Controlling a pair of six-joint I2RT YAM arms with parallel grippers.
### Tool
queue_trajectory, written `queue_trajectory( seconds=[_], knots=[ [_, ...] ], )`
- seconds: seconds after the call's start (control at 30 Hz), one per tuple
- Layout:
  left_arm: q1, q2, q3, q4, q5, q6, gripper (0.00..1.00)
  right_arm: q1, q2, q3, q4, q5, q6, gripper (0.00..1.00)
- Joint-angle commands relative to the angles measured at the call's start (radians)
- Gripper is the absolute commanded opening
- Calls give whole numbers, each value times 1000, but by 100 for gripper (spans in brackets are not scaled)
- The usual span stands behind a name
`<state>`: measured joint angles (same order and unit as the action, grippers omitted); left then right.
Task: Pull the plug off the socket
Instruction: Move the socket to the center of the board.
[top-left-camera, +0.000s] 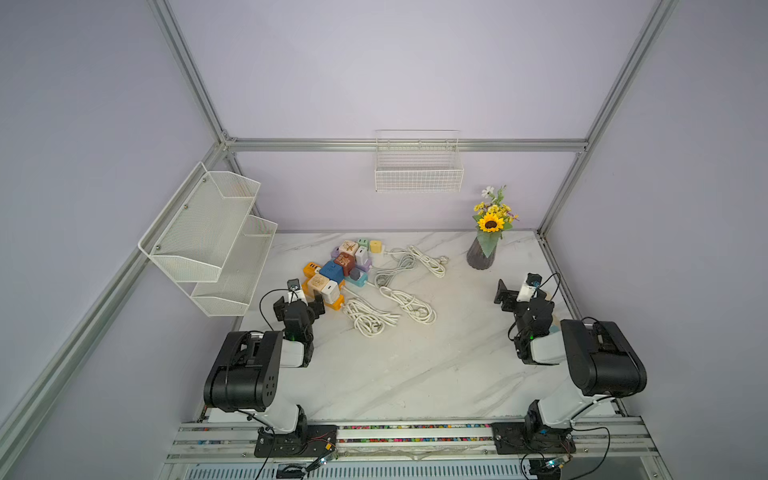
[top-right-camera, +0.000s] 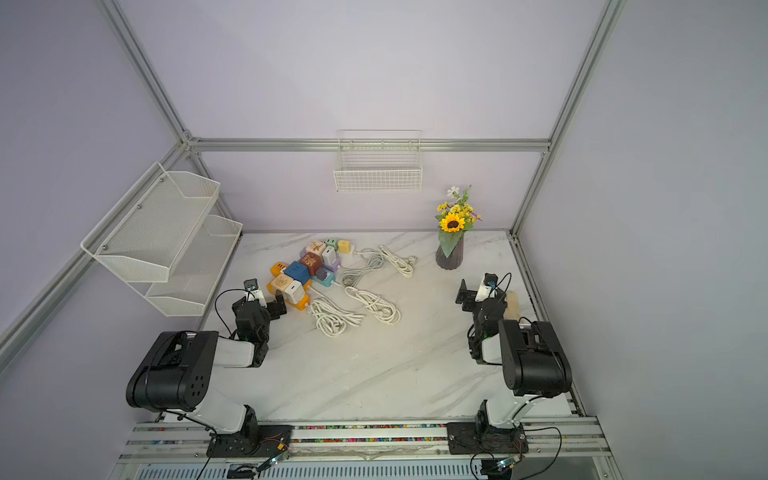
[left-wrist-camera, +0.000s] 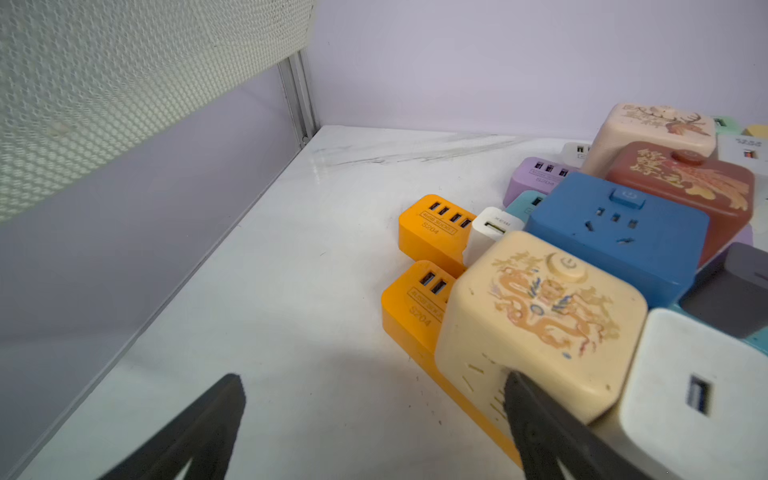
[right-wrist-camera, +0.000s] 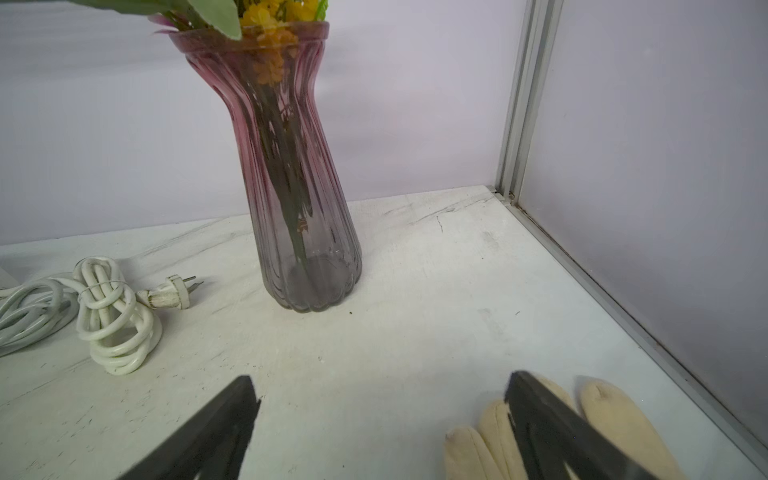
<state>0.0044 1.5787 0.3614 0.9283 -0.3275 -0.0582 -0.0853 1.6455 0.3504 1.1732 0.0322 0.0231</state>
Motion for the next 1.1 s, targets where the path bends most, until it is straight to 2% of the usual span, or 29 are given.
queue_trajectory(
  seconds=[0.0, 0.6, 0.63, 0.73, 0.8, 0.9, 1.0, 1.07],
  knots=[
    [-4, -9, -1, 50, 25, 12, 100, -4, -6, -1, -4, 5, 6, 97],
    [-4, -20, -8, 65, 29, 19, 100, -2, -17, -10, 23, -25, -1, 97],
    [-7, -49, -8, 43, 40, 29, 100, 4, -44, -11, 6, -40, -17, 97],
    [-29, -157, 28, -132, 38, 56, 100, 51, -149, 10, -115, 65, -38, 97],
    [-59, -240, 53, -206, -18, 69, 100, 73, -214, 28, -180, 101, -52, 97],
    [-94, -320, 83, -280, -78, 67, 100, 103, -305, 37, -150, 127, -37, 97],
    [-137, -398, 152, -388, -154, 46, 100, 164, -399, 165, -304, 144, -52, 97],
    [-174, -427, 220, -457, -173, 39, 100, 247, -458, 317, -462, 147, -104, 97]
  ],
)
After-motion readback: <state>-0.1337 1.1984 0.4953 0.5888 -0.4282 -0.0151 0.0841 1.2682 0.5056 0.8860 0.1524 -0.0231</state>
